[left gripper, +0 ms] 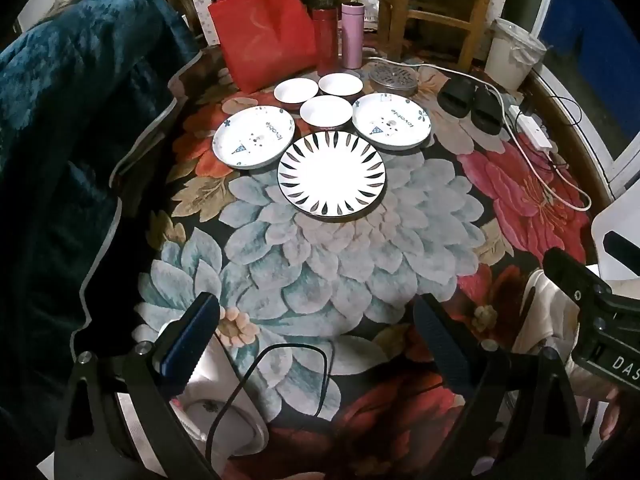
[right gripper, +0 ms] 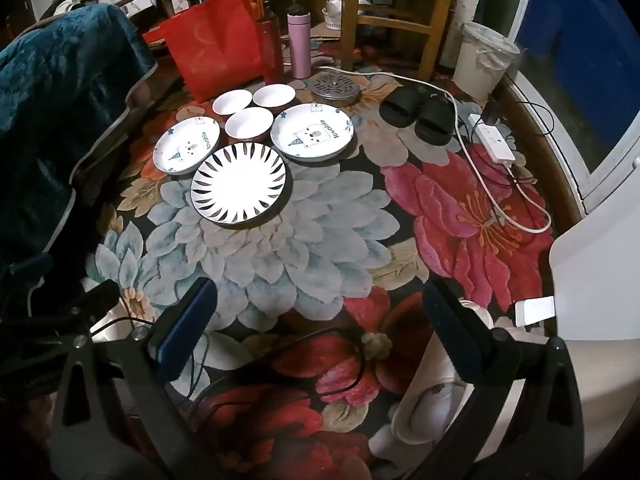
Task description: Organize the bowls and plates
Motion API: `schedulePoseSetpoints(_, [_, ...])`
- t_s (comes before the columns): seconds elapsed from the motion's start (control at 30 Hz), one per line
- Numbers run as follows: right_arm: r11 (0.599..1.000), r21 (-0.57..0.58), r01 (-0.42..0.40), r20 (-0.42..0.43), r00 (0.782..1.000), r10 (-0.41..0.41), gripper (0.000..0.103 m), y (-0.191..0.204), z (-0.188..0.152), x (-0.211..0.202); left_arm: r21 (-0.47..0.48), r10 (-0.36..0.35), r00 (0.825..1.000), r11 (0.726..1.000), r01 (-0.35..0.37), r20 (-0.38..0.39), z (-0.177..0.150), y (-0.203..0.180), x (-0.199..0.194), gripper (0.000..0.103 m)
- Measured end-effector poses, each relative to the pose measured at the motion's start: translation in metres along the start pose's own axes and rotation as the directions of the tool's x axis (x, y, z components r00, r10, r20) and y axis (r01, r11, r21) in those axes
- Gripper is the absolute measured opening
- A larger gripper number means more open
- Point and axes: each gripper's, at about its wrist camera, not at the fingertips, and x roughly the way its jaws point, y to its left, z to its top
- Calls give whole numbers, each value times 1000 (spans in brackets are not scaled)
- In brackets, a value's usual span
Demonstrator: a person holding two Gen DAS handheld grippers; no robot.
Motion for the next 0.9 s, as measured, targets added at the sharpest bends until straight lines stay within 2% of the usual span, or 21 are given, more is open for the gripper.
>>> schedulePoseSetpoints(0.9, [1000, -1, -15, -4, 1000, 15, 103, 5, 1, -2, -7, -7, 1000, 1000, 7, -4, 1, 1, 0, 98])
